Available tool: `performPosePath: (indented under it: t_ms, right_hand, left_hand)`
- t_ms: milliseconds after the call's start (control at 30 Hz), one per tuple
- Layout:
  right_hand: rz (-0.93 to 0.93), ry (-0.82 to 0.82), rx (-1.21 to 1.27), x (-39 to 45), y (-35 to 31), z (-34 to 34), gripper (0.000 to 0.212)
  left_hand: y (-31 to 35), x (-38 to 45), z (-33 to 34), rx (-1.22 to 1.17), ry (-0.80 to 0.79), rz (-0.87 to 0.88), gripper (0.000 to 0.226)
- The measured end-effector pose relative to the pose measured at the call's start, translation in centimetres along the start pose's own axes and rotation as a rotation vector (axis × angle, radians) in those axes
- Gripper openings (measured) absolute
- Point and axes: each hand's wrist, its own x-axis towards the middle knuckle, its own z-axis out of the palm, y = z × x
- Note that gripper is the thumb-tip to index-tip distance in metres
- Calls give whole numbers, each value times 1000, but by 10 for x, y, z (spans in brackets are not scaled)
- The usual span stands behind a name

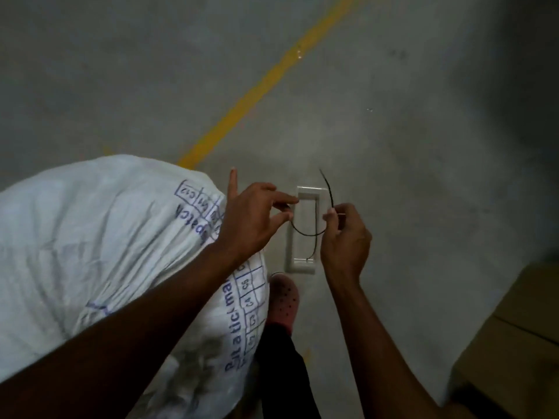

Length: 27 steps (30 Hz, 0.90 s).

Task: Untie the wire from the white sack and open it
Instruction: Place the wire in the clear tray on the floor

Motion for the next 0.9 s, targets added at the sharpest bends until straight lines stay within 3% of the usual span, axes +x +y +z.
performPosePath:
  t_ms: [167, 300, 567, 900]
  right_hand:
    - [15, -207, -300, 40, 97, 46, 22]
    - [43, -368, -419, 62, 168, 96, 26]
    - [-27, -482, -624, 101, 263, 190, 28]
    - [-67, -470, -779, 106, 292, 223, 28]
  left_hand:
    - [-20, 58, 85, 170, -155, 42, 26]
    - [-48, 92, 165, 130, -188, -81, 17]
    - [-112, 110, 302, 176, -150, -169, 15]
    - [-130, 113, 344, 452, -229, -93, 7]
